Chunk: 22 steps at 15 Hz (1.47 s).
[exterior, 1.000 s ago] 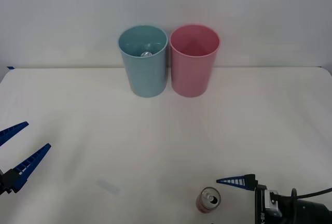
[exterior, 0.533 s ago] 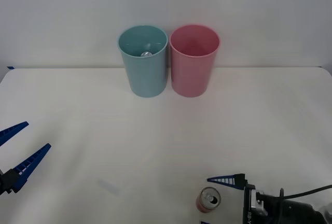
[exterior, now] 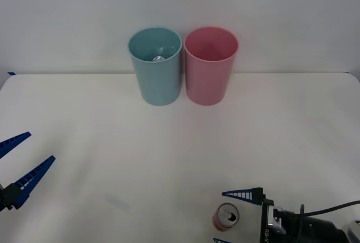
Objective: Grasp the object on the table and drop it into the matching bin: aluminum can to the light blue bin, PET bottle to the pink bin.
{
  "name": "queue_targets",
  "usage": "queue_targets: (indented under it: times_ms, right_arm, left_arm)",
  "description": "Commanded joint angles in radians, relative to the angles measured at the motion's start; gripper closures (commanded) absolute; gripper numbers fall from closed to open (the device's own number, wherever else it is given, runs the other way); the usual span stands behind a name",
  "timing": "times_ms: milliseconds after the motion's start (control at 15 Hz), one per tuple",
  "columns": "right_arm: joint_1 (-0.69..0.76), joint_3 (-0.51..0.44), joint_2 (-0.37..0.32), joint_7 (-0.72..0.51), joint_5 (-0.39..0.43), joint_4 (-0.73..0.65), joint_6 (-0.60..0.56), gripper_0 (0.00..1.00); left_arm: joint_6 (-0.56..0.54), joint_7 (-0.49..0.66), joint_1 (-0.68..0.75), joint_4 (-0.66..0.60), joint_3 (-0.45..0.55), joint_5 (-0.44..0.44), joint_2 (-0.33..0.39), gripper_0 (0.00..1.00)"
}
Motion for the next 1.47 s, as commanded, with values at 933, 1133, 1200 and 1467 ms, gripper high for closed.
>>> queue_targets:
  times_ms: [933, 1133, 1200, 1467]
  right_arm:
    - [-0.006, 0.000, -0.001, -0.004, -0.021, 0.000, 0.001, 1.00]
    - [-0.006, 0.000, -0.003, -0.020, -0.049, -0.005, 0.003, 1.00]
    - [-0.006, 0.000, -0.004, -0.027, -0.061, -0.008, 0.003, 1.00]
    - [-0.004, -0.003, -0.004, -0.061, -0.107, -0.045, 0.029, 1.00]
  left_arm:
    - [0.000, 0.000, 0.000, 0.000, 0.000, 0.000, 0.000, 0.00]
    - [0.000, 0.000, 0.000, 0.000, 0.000, 0.000, 0.000, 0.00]
    - [0.000, 0.000, 0.000, 0.000, 0.000, 0.000, 0.000, 0.00]
    - [0.000, 0.000, 0.000, 0.000, 0.000, 0.000, 0.000, 0.00]
